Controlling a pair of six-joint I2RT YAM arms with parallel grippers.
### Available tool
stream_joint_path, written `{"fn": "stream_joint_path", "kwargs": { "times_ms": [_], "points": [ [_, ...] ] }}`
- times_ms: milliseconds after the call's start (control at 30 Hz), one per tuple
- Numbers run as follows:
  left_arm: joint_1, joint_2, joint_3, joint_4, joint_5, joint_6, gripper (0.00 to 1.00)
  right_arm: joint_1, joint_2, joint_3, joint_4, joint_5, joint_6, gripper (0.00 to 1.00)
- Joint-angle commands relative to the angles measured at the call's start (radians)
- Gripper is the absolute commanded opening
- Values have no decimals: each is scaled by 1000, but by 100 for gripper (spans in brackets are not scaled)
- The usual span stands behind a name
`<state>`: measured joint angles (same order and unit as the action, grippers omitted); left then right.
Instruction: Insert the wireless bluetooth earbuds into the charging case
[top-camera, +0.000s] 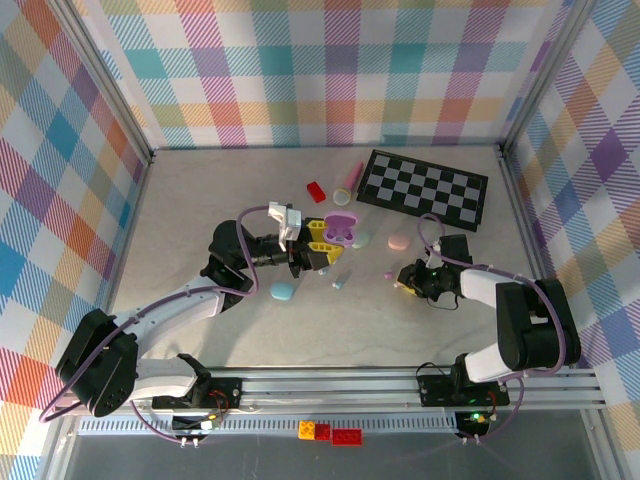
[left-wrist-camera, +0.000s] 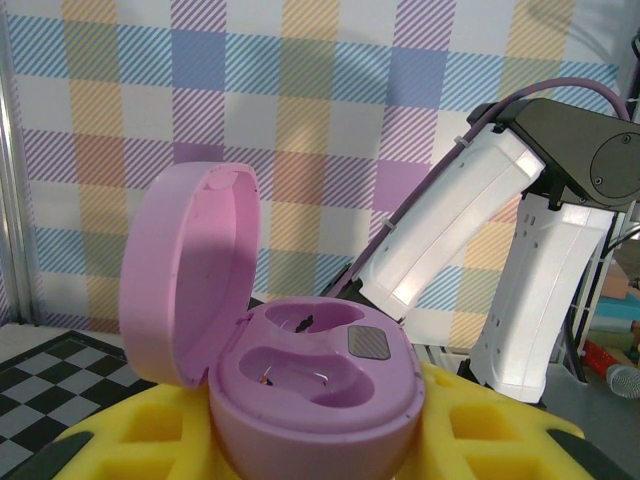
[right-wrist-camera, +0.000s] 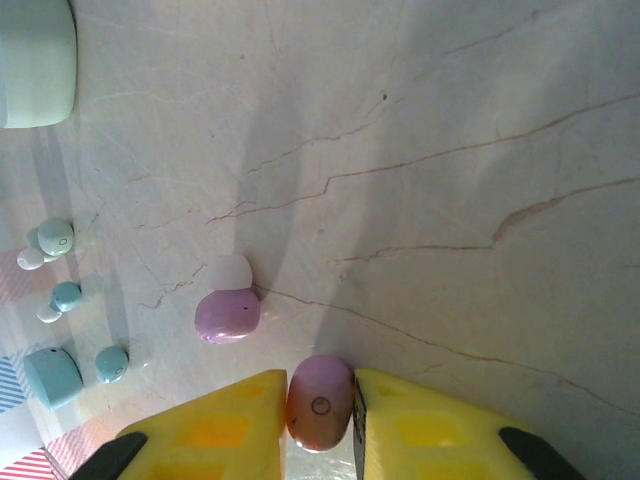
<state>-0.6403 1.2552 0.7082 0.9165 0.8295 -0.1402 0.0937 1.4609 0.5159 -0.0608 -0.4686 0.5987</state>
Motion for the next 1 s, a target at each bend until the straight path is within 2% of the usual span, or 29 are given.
{"fn": "stream_joint_path", "kwargs": {
  "times_ms": [0,167,367,667,967],
  "points": [
    [10,-26,-18,24,27,24,33,3,16,4,-40,34,19,20],
    [11,-27,-21,25,26,25,33,3,14,11,-48,33,19,19],
    [13,-16,-19,-9,17,63,33,11,-73,35,-128,53,-9,19],
    [11,27,-15,-118,-109,230,33,80,-280,140,-445,200,-19,20],
    [-7,127,22,-141,-209,348,33,194,-427,349,-706,288,-29,20]
  ]
}}
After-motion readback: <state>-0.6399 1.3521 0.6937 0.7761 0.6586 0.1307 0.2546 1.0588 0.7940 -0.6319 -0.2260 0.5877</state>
